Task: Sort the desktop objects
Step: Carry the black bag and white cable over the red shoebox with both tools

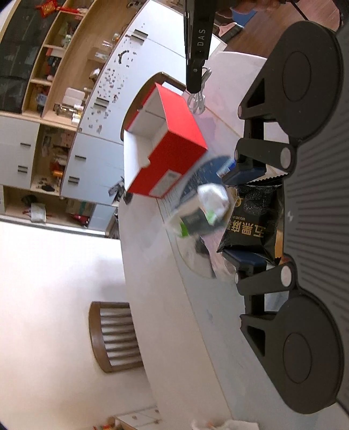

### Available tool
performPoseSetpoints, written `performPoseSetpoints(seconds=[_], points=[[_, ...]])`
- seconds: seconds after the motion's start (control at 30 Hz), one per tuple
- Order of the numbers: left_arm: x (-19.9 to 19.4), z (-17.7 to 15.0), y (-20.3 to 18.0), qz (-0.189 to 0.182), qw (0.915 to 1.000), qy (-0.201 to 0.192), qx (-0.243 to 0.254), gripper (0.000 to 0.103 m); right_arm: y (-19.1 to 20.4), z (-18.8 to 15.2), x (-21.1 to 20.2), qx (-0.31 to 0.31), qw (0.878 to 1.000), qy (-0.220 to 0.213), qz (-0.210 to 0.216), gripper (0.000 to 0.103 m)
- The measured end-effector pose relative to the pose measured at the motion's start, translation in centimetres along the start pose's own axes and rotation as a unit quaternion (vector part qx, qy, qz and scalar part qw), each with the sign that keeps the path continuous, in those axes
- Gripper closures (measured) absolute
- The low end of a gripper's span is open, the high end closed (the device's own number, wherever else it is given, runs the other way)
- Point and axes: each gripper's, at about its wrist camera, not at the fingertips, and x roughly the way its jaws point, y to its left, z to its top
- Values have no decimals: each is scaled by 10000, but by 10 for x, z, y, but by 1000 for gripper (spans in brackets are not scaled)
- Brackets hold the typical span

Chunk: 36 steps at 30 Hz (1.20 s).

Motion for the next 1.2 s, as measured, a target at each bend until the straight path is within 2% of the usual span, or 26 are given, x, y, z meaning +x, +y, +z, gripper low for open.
performPoseSetpoints(seconds=[0.37, 0.67, 1.2], points=[[36, 42, -54, -140, 9998, -104, -22, 53, -52, 32, 3, 44, 9998, -149, 152, 96], [77, 77, -102, -106, 9998, -171, 50, 53, -102, 60, 23, 8, 9992, -220, 324, 96], [146, 116, -166, -41, 9999, -65, 149, 53, -171, 90, 55, -129, 9984, -148, 537, 96]])
